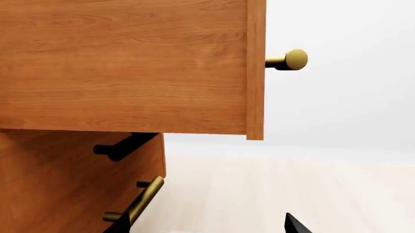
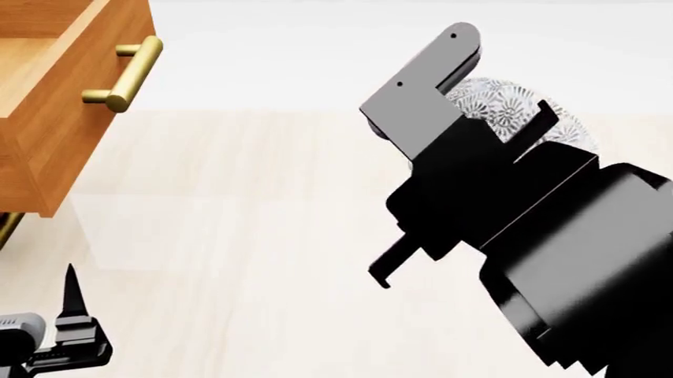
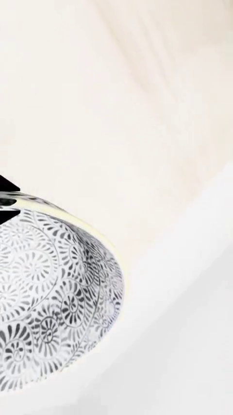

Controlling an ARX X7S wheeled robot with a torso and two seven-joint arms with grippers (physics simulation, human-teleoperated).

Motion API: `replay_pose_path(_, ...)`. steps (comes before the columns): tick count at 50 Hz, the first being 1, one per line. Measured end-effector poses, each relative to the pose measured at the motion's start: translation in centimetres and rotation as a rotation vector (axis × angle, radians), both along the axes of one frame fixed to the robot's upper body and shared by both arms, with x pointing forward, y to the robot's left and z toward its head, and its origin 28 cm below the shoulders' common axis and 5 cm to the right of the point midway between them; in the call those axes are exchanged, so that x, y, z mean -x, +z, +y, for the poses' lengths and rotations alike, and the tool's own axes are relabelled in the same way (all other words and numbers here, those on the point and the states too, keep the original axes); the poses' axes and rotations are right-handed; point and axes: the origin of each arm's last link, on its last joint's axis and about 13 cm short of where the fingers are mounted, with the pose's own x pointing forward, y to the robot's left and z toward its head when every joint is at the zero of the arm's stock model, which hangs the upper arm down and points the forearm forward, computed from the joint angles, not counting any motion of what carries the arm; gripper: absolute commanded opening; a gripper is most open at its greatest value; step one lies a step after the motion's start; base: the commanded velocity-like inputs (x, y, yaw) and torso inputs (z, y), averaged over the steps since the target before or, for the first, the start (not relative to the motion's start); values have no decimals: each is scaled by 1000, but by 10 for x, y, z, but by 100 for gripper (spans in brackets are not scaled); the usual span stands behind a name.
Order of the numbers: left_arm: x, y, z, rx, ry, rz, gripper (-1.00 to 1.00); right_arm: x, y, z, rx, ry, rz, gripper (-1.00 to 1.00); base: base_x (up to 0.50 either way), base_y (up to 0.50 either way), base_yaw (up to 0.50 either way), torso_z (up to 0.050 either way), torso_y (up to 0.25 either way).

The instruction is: Put the bowl on the plate.

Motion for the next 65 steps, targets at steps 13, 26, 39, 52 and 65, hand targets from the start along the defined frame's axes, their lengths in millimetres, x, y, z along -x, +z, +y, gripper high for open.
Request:
replay_pose_path(13, 0, 0, 0, 0, -2, 0, 100, 13, 14, -11, 165, -67, -3, -100, 0, 0, 0, 0, 0)
replay_pose_path(26, -1, -1, 0, 1, -2, 1, 100, 28, 17, -20, 256, -109, 12, -100, 0, 0, 0, 0, 0)
replay_pose_path(39, -1, -2, 0, 2, -5, 4, 100, 46, 6, -31, 304, -146, 54, -100, 0, 0, 0, 0, 0)
replay_pose_path(52, -1, -3, -1, 3, -8, 8, 100, 67, -3, -43, 320, -196, 73, -100, 0, 0, 0, 0, 1)
replay_pose_path(65, -2, -3, -1, 2, -13, 6, 100, 88, -11, -53, 324, -252, 78, -100, 0, 0, 0, 0, 0)
